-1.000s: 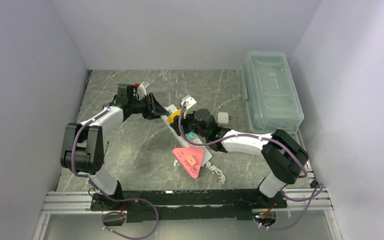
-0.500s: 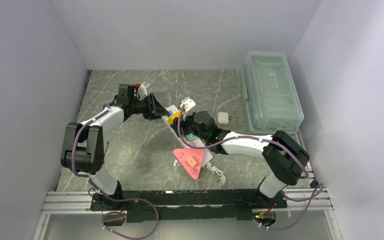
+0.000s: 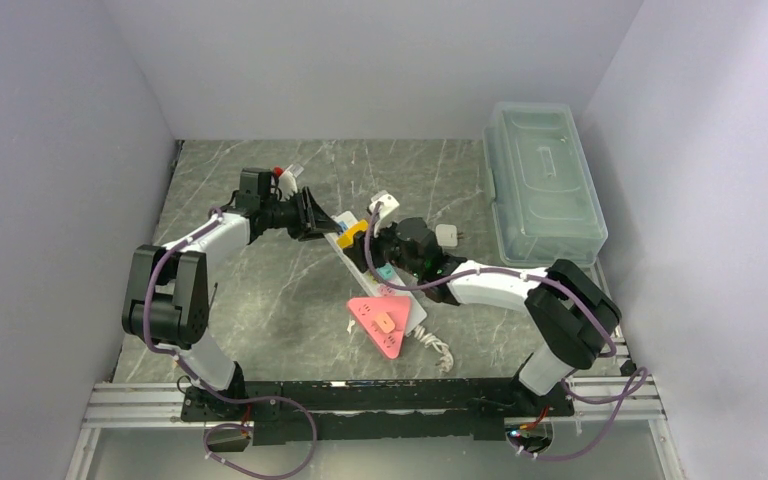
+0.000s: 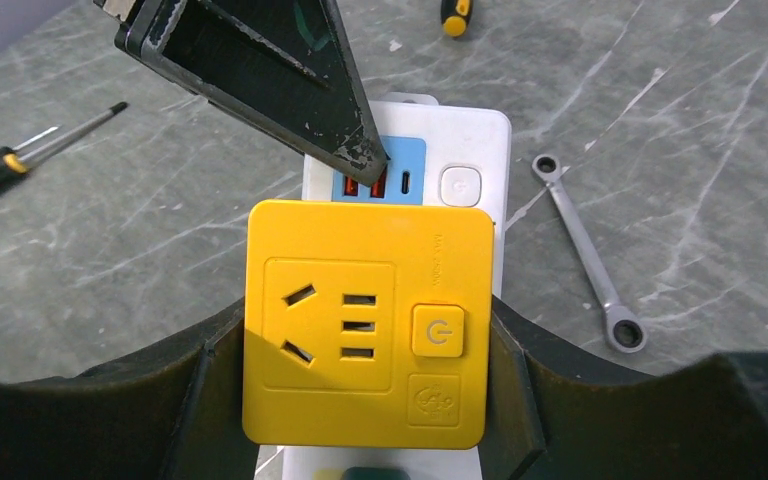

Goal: Pull the plug off the socket

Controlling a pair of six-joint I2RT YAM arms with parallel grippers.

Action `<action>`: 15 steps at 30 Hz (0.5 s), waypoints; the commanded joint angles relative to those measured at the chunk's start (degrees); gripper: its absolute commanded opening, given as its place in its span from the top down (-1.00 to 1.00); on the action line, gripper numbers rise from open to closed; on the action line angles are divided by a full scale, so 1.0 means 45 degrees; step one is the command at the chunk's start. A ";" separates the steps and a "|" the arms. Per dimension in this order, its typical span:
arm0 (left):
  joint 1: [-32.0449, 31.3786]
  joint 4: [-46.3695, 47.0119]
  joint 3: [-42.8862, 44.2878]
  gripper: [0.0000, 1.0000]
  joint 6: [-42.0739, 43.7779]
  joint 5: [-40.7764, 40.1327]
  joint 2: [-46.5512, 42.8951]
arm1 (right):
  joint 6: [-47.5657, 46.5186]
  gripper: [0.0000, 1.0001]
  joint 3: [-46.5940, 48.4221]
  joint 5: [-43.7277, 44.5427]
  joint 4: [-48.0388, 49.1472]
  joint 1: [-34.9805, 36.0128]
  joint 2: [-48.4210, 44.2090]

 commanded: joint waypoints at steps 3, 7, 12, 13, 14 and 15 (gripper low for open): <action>-0.0525 -0.0590 0.0494 1.00 0.1232 -0.0811 -0.0635 | 0.1796 1.00 -0.0748 -0.3530 0.1511 -0.1481 -0.0344; -0.0536 -0.0543 0.0503 1.00 0.1222 -0.0828 -0.0602 | 0.1660 1.00 -0.0813 -0.3603 0.1362 -0.1771 -0.0541; -0.0536 -0.0483 0.0503 1.00 0.1097 -0.0740 -0.0474 | 0.1528 1.00 -0.0855 -0.3284 0.1269 -0.1731 -0.0672; -0.0536 -0.0492 0.0522 1.00 0.1094 -0.0741 -0.0454 | 0.1413 1.00 -0.0836 -0.3051 0.1177 -0.1644 -0.0682; -0.0536 -0.0516 0.0552 1.00 0.1077 -0.0741 -0.0420 | 0.1257 1.00 -0.0816 -0.2763 0.1081 -0.1526 -0.0722; -0.0536 -0.0562 0.0577 1.00 0.1075 -0.0743 -0.0379 | 0.1034 1.00 -0.0802 -0.2338 0.0962 -0.1329 -0.0756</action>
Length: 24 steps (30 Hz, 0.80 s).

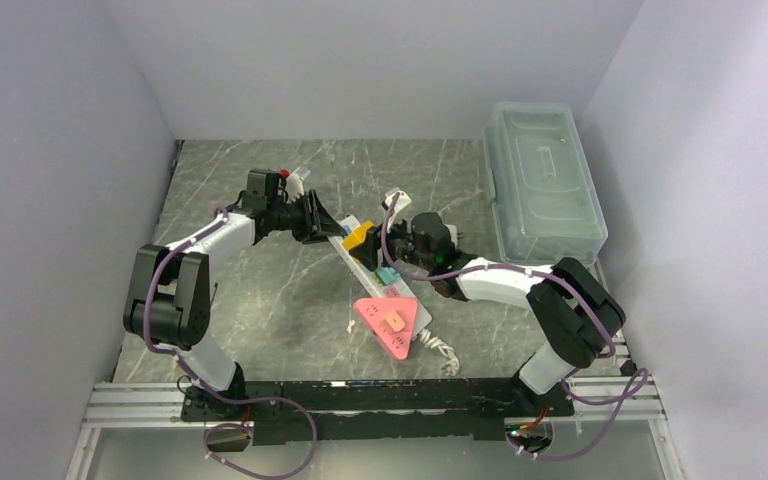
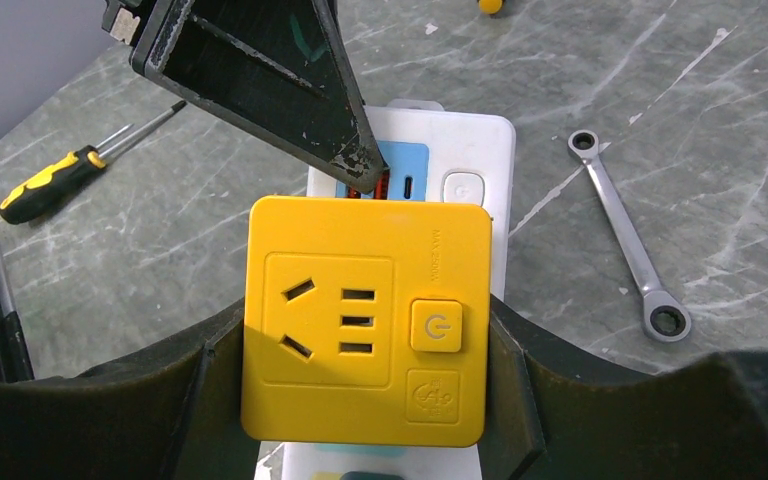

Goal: Pull the plug off the socket

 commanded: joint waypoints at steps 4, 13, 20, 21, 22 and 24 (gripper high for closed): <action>0.0008 -0.0622 0.0711 1.00 0.1069 -0.0403 -0.0116 | -0.1319 1.00 0.0000 0.2174 -0.0109 0.0969 -0.0793; 0.0089 -0.1010 0.0947 1.00 0.0952 -0.0447 0.0479 | -0.2316 1.00 0.0421 0.4219 -0.0675 0.2073 -0.0573; 0.0091 -0.1078 0.1001 1.00 0.1168 -0.0592 0.0334 | -0.1796 1.00 0.0261 0.3665 -0.0511 0.1789 -0.0838; 0.0091 -0.1101 0.1008 1.00 0.1246 -0.0652 0.0296 | -0.1559 1.00 0.0211 0.3304 -0.0432 0.1574 -0.0877; 0.0091 -0.1155 0.1031 1.00 0.1315 -0.0715 0.0267 | -0.1270 1.00 0.0146 0.2680 -0.0348 0.1291 -0.0904; 0.0091 -0.1290 0.1081 1.00 0.1484 -0.0809 0.0214 | -0.0559 1.00 0.0076 0.1385 -0.0190 0.0611 -0.0881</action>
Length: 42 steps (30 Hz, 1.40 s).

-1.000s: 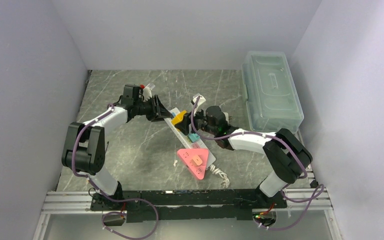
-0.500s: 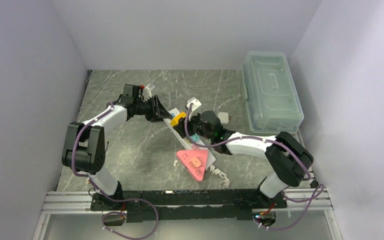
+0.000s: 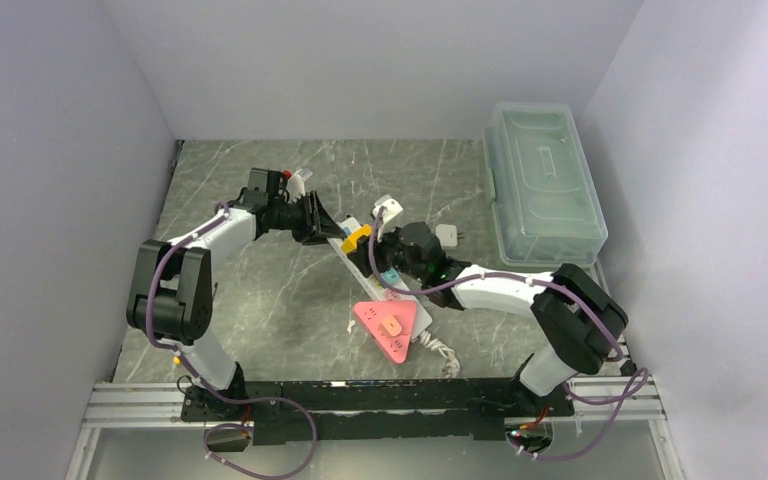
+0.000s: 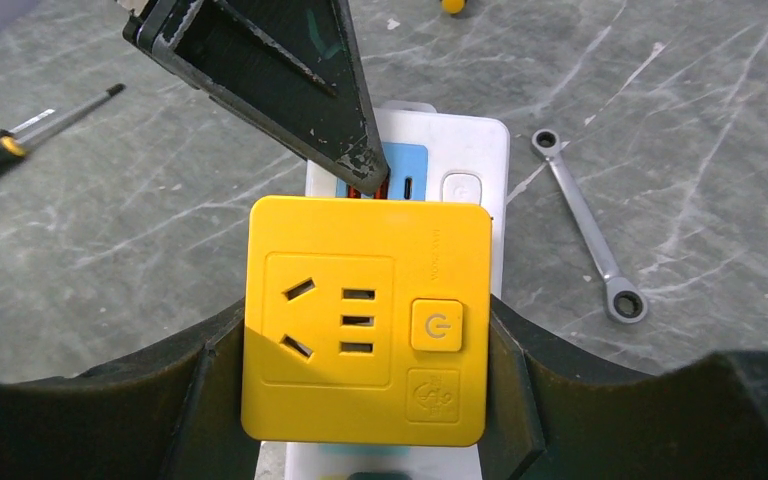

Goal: Pull the plug off the socket

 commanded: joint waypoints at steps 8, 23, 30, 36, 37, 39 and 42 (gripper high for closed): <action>0.0014 -0.0023 0.0509 1.00 0.1209 -0.1149 -0.0421 | 0.1490 1.00 0.0053 -0.3441 0.0545 -0.2080 -0.0405; 0.0051 -0.1162 0.0936 1.00 0.1191 -0.1948 0.0280 | -0.0942 1.00 0.0426 0.0801 -0.0363 0.0188 -0.0549; 0.0062 -0.1027 0.0929 1.00 0.1159 -0.1761 0.0382 | -0.0720 1.00 0.0505 0.0734 -0.0436 0.0231 -0.0465; 0.0016 -0.1846 0.1191 1.00 0.2178 -0.3267 -0.0230 | 0.0626 1.00 0.0363 -0.2422 -0.0144 -0.1225 -0.0642; -0.0018 -0.1853 0.1172 1.00 0.2360 -0.3371 -0.0395 | 0.0879 1.00 0.0323 -0.2914 -0.0043 -0.1520 -0.0623; -0.0059 -0.1865 0.1192 1.00 0.2581 -0.3473 -0.0660 | 0.1249 1.00 0.0272 -0.3632 0.0076 -0.1962 -0.0586; -0.0084 -0.1750 0.1111 1.00 0.2693 -0.3323 -0.0938 | 0.1532 1.00 0.0316 -0.4090 0.0105 -0.2285 -0.0472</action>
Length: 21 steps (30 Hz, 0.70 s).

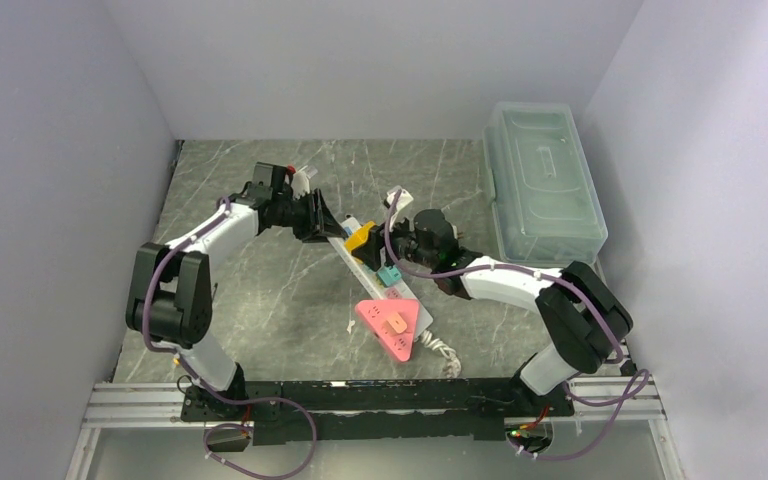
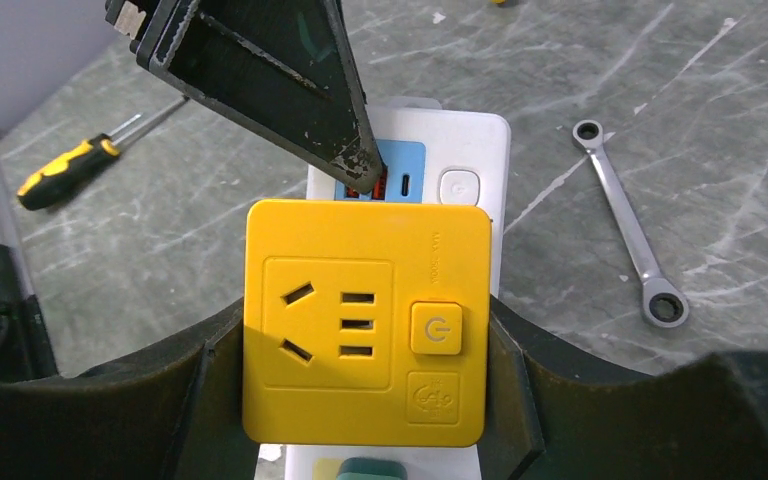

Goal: Pull the plug off the socket

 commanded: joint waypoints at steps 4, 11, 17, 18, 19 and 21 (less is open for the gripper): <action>0.0266 -0.0024 0.0208 1.00 0.1847 -0.1836 -0.0854 | 0.0198 1.00 0.0343 -0.0908 0.0300 -0.0736 -0.0254; 0.0266 0.0062 0.0242 1.00 0.1697 -0.1521 -0.0627 | -0.0381 1.00 0.0327 0.0318 0.0034 -0.0285 -0.0414; 0.0302 -0.0340 0.0362 1.00 0.1602 -0.2050 -0.0471 | -0.2100 1.00 0.0464 0.3621 -0.0414 0.1375 -0.0595; 0.0319 -0.0410 0.0391 1.00 0.1585 -0.2084 -0.0395 | -0.2330 1.00 0.0520 0.4032 -0.0474 0.1631 -0.0545; 0.0324 -0.0463 0.0409 1.00 0.1566 -0.2081 -0.0329 | -0.2503 1.00 0.0595 0.4306 -0.0527 0.1789 -0.0466; 0.0324 -0.0489 0.0432 1.00 0.1523 -0.2077 -0.0218 | -0.2691 1.00 0.0814 0.4692 -0.0767 0.2097 -0.0262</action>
